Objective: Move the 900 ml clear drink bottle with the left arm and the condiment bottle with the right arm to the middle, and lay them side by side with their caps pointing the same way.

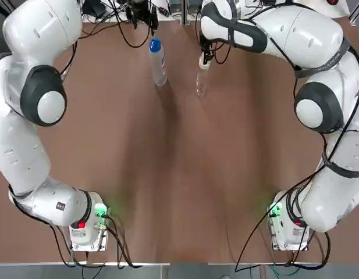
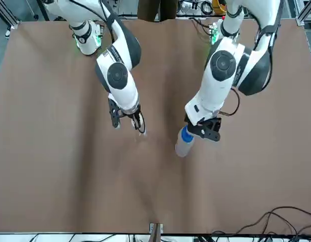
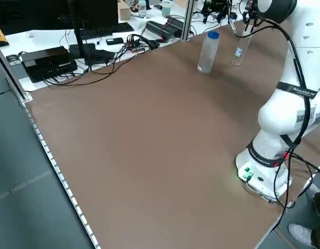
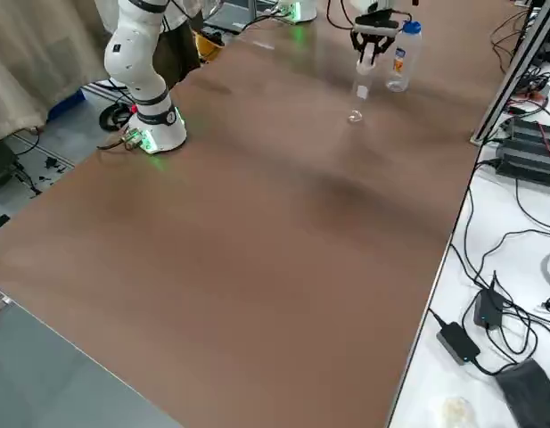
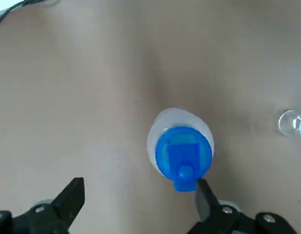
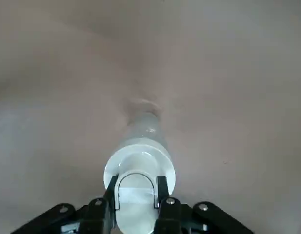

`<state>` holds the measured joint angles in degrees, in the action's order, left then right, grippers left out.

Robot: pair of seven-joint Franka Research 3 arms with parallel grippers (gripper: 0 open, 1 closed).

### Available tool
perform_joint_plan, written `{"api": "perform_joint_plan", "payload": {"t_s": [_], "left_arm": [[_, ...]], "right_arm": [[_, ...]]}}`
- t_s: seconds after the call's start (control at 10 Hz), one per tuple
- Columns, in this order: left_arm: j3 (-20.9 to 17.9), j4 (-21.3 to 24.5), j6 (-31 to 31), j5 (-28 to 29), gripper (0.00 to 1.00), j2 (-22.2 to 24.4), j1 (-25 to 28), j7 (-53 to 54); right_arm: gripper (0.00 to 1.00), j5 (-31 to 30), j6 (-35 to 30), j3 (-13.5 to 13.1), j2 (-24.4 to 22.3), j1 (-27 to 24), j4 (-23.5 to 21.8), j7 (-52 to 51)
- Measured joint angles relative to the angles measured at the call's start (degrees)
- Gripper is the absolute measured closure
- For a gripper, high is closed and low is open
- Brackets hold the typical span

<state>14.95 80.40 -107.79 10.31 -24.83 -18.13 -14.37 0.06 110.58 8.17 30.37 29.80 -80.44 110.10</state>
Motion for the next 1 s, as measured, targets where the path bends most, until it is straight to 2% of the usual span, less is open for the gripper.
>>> {"api": "perform_joint_plan", "payload": {"t_s": [0.1, 0.2, 0.5, 0.6, 0.8, 1.0], "left_arm": [[0.4, 0.0, -0.6, 0.0, 0.00, -0.7, 0.0, 2.9], [0.7, 0.0, -1.6, 0.0, 0.00, -1.7, 0.0, 6.1], [1.3, 0.1, -4.4, 0.0, 0.00, -4.7, 0.0, 10.0], [1.8, 0.1, -4.9, 0.0, 0.00, -5.5, 0.0, 10.0], [2.1, 0.1, -5.5, 0.0, 0.00, -5.8, -0.1, 10.0], [2.1, 0.1, -5.5, 0.0, 0.00, -5.8, -0.1, 10.0]], "right_arm": [[0.64, 0.0, 0.0, 0.0, 0.0, 0.0, 0.0, 0.9], [0.52, 0.0, 0.0, 0.0, 0.0, 0.0, 0.0, 1.9], [0.08, -0.1, 0.3, 0.0, -0.1, 0.4, 0.3, 2.1], [0.01, -0.3, 0.4, 0.0, -0.3, 0.5, 0.5, 1.1], [0.01, -1.3, 0.4, 0.0, -1.4, 0.5, 0.7, -6.5], [0.01, -1.5, -0.6, -0.4, -3.5, 0.5, 0.8, -19.2]]}}
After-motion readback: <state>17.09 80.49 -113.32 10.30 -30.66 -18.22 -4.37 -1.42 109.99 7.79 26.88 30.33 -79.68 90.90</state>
